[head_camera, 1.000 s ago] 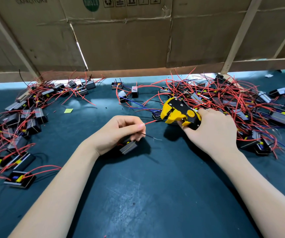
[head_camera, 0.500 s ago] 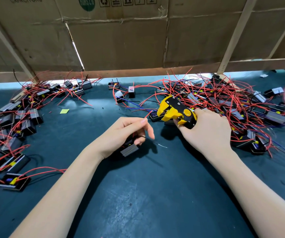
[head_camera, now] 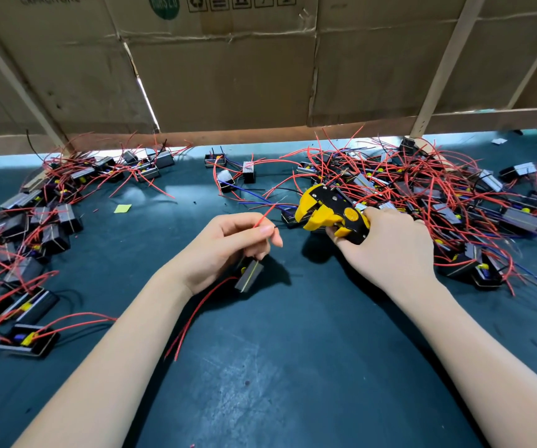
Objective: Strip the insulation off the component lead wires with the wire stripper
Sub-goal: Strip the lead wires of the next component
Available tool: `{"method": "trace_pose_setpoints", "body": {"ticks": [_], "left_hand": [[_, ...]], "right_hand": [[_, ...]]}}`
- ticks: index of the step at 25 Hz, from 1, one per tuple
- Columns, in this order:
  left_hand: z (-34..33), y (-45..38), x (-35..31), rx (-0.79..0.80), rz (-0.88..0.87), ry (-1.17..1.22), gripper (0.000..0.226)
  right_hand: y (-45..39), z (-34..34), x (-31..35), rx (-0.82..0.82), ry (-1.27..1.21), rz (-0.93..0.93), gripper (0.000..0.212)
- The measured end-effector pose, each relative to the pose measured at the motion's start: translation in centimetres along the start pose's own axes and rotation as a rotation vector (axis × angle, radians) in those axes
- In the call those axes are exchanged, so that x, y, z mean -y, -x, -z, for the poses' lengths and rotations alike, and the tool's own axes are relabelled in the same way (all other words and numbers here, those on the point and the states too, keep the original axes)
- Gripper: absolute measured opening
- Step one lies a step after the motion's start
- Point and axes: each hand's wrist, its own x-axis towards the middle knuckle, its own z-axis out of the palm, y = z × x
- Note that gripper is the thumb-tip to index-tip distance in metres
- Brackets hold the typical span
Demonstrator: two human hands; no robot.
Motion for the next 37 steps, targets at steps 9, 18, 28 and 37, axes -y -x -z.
{"method": "trace_pose_setpoints", "body": {"ticks": [9, 18, 28, 37], "left_hand": [[-1.7, -0.6, 0.0, -0.223, 0.037, -0.194, 0.025], [-2.2, -0.6, 0.0, -0.336, 0.019, -0.248, 0.025], [-3.2, -0.5, -0.2, -0.339, 0.017, -0.347, 0.024], [-3.1, -0.2, -0.4, -0.286, 0.019, -0.367, 0.025]], "right_hand": [[0.0, -0.5, 0.3, -0.038, 0.047, 0.011, 0.047], [0.0, -0.6, 0.2, -0.049, 0.071, 0.015, 0.047], [-0.1, 0.0, 0.4, 0.017, 0.097, -0.008, 0.046], [-0.1, 0.8, 0.4, 0.002, 0.169, 0.002, 0.049]]}}
